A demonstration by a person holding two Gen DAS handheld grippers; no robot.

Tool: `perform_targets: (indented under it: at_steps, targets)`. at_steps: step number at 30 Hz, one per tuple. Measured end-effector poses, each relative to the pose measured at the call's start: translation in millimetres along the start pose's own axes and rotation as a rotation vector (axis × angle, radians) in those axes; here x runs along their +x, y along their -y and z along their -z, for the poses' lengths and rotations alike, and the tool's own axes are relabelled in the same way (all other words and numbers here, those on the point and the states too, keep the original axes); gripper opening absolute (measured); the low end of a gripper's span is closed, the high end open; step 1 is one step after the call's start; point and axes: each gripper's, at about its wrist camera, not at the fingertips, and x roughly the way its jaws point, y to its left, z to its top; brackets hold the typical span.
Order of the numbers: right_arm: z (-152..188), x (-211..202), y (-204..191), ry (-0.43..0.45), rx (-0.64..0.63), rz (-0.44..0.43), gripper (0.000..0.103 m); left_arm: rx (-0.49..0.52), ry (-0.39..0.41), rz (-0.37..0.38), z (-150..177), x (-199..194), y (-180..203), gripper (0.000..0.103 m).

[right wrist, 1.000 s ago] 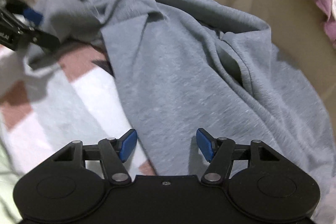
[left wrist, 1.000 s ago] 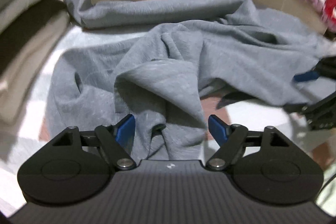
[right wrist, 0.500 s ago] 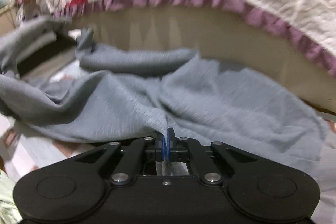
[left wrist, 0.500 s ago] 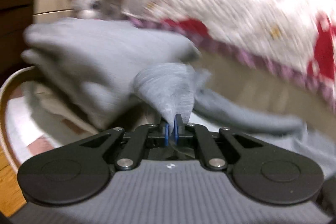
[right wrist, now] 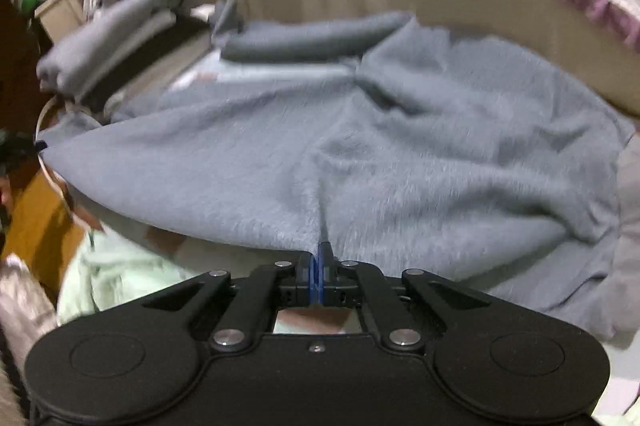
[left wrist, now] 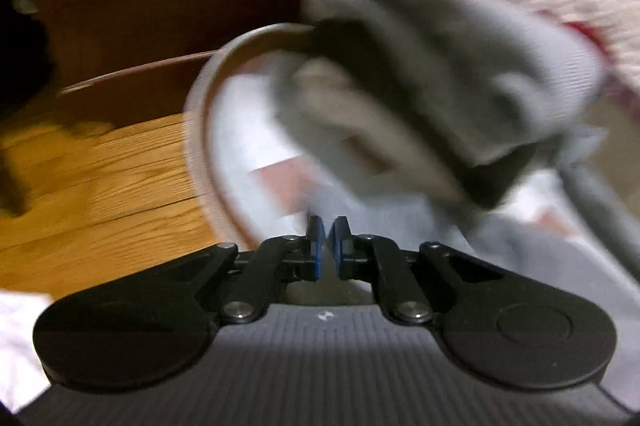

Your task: Fold clothes

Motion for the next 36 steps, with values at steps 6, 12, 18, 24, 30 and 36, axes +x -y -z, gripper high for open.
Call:
perform_targets:
  at_steps: [6, 12, 18, 24, 30, 36]
  targets:
    - [21, -3, 17, -0.072, 0.034, -0.084, 0.003, 0.019, 0.041, 0.14, 3, -28, 8, 0.038]
    - [24, -35, 75, -0.019, 0.13, 0.057, 0.045, 0.267, -0.087, 0.517, 52, -67, 101, 0.041]
    - [27, -66, 133, 0.035, 0.226, 0.198, 0.05, 0.408, -0.221, 0.72, 104, -107, 186, 0.053]
    - [47, -85, 191, 0.065, 0.299, 0.281, 0.063, 0.648, -0.228, 0.784, 147, -145, 226, 0.053]
    - [64, -63, 232, 0.062, 0.465, 0.188, 0.063, 0.718, -0.294, 0.835, 185, -168, 259, 0.054]
    - [30, -32, 228, 0.024, 0.536, 0.098, 0.064, 0.808, -0.272, 0.869, 202, -193, 290, 0.054]
